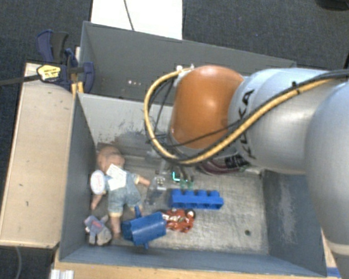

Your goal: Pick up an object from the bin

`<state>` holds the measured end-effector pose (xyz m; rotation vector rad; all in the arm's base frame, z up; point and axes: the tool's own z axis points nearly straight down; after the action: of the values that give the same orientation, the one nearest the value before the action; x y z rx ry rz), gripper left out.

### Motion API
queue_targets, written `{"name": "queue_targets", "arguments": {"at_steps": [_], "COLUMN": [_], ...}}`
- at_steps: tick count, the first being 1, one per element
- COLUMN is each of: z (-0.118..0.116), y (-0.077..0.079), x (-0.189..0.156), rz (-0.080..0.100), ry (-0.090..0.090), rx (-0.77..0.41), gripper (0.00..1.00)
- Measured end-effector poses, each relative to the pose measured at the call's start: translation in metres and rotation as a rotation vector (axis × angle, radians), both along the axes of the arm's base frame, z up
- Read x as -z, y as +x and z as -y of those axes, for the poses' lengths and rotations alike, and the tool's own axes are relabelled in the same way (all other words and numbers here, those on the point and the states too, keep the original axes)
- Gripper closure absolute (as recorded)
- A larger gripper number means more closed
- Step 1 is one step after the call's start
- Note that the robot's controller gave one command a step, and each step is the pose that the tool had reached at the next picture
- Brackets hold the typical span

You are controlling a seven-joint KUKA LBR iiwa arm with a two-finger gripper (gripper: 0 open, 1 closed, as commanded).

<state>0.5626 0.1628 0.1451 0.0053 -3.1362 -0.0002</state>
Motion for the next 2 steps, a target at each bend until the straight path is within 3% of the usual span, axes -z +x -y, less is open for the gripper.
{"name": "queue_targets", "arguments": {"at_steps": [1, 2], "z": [0.001, 0.008], "y": [0.002, -0.039], "x": [-0.004, 0.042], "rz": [0.007, 0.030], "ry": [0.001, 0.003], "rx": [0.004, -0.268], "gripper": [0.00, 0.00]}}
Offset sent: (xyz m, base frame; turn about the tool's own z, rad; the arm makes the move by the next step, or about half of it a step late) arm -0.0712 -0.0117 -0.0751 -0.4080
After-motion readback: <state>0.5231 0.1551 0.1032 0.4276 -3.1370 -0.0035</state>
